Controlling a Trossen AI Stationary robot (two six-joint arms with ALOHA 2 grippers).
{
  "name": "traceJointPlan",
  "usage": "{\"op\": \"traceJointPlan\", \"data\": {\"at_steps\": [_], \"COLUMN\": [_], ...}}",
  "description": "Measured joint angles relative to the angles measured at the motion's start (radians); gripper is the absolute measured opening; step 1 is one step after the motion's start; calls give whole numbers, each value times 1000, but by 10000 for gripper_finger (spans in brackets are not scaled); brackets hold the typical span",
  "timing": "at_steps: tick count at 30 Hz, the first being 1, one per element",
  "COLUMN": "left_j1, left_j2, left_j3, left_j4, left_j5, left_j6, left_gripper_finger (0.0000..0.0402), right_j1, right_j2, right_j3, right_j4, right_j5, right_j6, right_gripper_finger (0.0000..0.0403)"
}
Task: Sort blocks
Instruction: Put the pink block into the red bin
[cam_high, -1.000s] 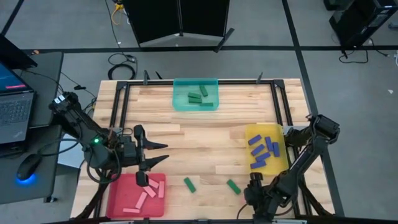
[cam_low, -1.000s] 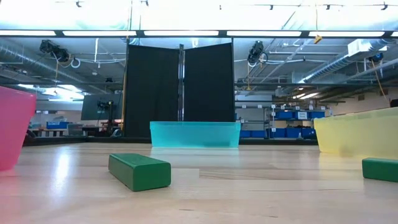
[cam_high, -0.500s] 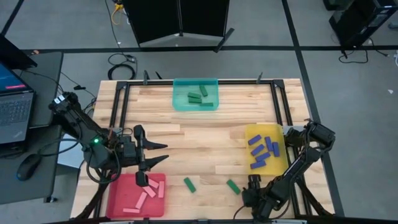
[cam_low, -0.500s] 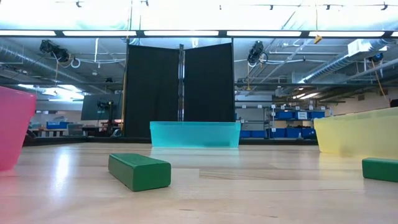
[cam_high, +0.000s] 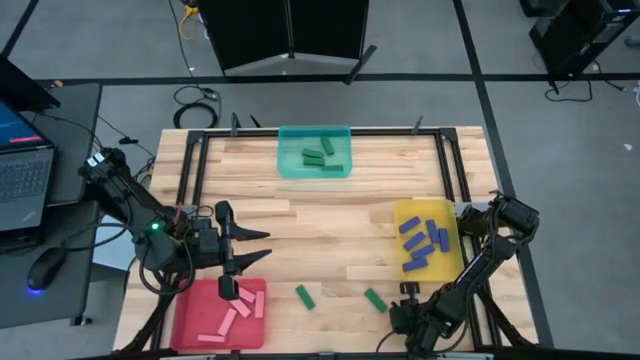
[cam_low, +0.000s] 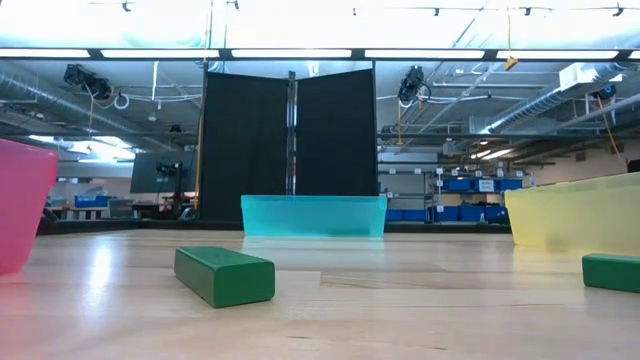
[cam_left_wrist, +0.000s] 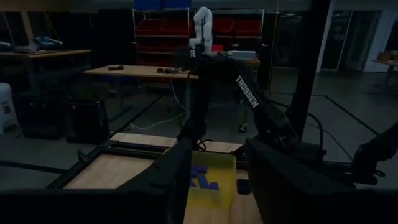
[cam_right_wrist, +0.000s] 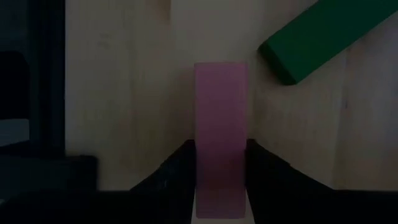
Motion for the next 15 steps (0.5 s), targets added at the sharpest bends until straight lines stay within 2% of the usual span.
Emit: {"op": "traceJointPlan", "data": {"at_steps": [8, 12, 15], "left_j1": [0, 0, 0], "left_j2": [-2, -18, -34], "left_j3": [0, 0, 0], "left_j4": [6, 31, 31], "left_j5": [0, 0, 0], "left_j6": [-22, -21, -21], "left_gripper_finger": [158, 158, 158], "right_j1": [4, -32, -115], "right_j2": [-86, -103, -82], "right_j3": [33, 84, 115], "right_j4": [-12, 10, 139], "right_j5": [9, 97, 180], "right_j6": [8, -54, -147], "right_gripper_finger": [115, 115, 115]}}
